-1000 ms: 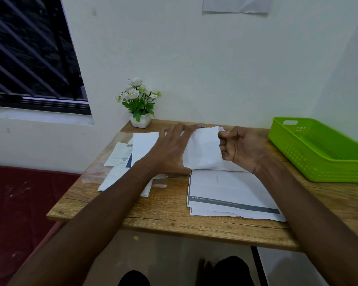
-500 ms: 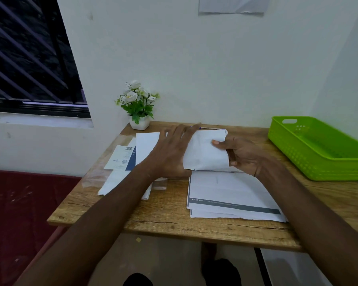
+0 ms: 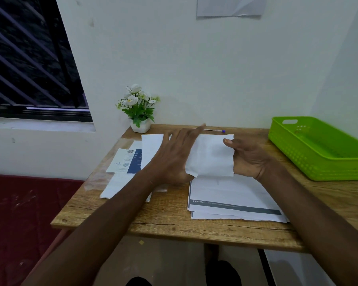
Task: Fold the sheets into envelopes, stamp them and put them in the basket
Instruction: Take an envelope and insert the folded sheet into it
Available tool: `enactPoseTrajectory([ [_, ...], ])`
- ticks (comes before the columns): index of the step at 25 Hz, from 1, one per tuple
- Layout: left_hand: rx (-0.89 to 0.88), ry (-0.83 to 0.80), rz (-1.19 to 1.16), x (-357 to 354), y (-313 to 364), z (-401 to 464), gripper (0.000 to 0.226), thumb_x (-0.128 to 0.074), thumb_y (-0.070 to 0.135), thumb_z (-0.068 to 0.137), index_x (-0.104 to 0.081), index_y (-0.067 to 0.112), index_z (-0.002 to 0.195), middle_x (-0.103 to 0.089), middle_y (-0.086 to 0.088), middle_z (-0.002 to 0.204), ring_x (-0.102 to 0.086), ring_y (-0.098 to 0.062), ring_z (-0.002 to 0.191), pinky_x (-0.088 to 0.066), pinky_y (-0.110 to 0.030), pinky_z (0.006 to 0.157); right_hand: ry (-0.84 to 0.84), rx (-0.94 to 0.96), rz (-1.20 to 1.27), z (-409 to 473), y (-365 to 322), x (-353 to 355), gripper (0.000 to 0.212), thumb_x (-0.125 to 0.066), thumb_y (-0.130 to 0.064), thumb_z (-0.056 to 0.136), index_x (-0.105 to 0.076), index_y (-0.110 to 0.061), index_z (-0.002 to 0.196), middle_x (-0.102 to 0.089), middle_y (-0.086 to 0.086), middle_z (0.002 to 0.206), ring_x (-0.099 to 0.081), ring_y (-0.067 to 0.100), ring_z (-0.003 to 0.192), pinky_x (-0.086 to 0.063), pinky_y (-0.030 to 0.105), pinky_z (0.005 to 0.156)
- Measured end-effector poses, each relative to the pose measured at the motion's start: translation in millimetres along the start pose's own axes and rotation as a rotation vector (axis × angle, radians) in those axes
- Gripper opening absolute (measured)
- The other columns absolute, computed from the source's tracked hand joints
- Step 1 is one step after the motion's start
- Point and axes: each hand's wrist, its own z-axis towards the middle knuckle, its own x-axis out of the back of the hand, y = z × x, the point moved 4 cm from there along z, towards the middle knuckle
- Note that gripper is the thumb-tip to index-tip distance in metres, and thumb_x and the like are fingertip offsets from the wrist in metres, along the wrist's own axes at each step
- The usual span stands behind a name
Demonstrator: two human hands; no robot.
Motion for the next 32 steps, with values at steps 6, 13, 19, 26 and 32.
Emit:
enactPoseTrajectory([
  [6, 0.004, -0.055, -0.025, -6, -1, 0, 0.122, -0.074, 0.053, 0.059, -0.016, 0.022, 0.161, -0.040, -0.002, 0.148, -0.042, -0.024, 0.134, -0.033, -0.050, 0.112, -0.026, -0.012, 0.019, 2, 8, 2, 0.061, -0.089, -0.026, 0.073, -0.070, -0.006, 0.127, -0.067, 0.015, 0.133, -0.064, 0.031, 0.124, -0.054, 0.045, 0.097],
  [13, 0.112, 0.018, -0.060, 5, -25, -5, 0.099, -0.074, 0.054, 0.060, -0.041, 0.027, 0.149, -0.050, 0.002, 0.130, -0.048, -0.018, 0.122, -0.041, -0.047, 0.100, 0.142, 0.071, -0.135, 2, -29, 27, 0.045, -0.078, -0.037, 0.084, -0.072, -0.005, 0.115, -0.070, 0.018, 0.121, -0.070, 0.029, 0.105, -0.058, 0.038, 0.088],
  [19, 0.173, -0.029, -0.157, 2, -54, -11, 0.095, -0.079, 0.054, 0.058, -0.045, 0.032, 0.144, -0.049, 0.006, 0.128, -0.044, -0.010, 0.119, -0.044, -0.043, 0.097, 0.546, -0.019, -0.934, -24, -48, 89, 0.033, -0.087, -0.021, 0.075, -0.075, -0.001, 0.098, -0.077, 0.013, 0.091, -0.070, 0.015, 0.076, -0.055, 0.028, 0.069],
  [26, 0.221, -0.111, -0.267, -8, -72, -12, 0.098, -0.082, 0.051, 0.055, -0.046, 0.034, 0.145, -0.052, 0.009, 0.134, -0.047, -0.010, 0.123, -0.045, -0.037, 0.100, 0.428, -0.242, -1.363, -20, -39, 111, 0.061, -0.101, -0.036, 0.046, -0.074, -0.018, 0.098, -0.069, 0.004, 0.100, -0.063, 0.019, 0.091, -0.053, 0.039, 0.086],
  [32, 0.256, -0.086, -0.350, -6, -71, -9, 0.096, -0.092, 0.038, 0.055, -0.052, 0.029, 0.142, -0.056, 0.007, 0.138, -0.050, -0.014, 0.127, -0.044, -0.045, 0.107, 0.415, -0.221, -1.313, -19, -36, 118, 0.069, -0.102, -0.041, 0.038, -0.069, -0.016, 0.092, -0.070, 0.001, 0.090, -0.062, 0.013, 0.079, -0.053, 0.036, 0.073],
])
